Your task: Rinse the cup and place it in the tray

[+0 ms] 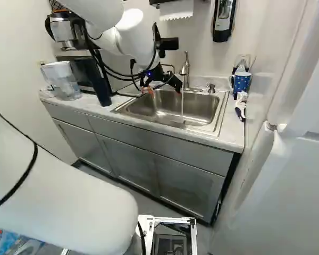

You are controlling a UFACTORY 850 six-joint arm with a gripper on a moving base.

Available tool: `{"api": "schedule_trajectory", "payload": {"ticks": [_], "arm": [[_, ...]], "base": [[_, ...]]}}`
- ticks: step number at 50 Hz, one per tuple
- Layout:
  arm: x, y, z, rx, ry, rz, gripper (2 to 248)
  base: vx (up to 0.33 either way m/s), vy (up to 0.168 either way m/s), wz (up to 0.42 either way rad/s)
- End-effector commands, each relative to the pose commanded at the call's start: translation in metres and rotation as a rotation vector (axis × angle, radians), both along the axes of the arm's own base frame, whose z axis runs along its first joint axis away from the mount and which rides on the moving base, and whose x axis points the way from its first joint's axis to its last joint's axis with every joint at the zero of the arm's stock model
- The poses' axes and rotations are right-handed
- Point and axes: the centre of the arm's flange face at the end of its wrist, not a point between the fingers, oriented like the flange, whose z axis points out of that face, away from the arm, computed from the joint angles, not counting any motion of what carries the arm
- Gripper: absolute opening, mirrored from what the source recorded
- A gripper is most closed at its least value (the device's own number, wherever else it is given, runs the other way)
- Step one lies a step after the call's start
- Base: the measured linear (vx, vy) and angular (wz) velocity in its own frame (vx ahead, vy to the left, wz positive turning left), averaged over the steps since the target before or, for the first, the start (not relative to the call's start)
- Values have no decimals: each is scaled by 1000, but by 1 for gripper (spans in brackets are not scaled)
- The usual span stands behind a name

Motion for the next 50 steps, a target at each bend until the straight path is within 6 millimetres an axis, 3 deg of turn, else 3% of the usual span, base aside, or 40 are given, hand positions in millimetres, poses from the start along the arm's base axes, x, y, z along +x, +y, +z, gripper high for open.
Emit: {"api": "schedule_trajectory", "payload": {"ticks": [50], "arm": [[-4,79,-1,-1,-6,196,247]], "base": [[0,0,0]]}}
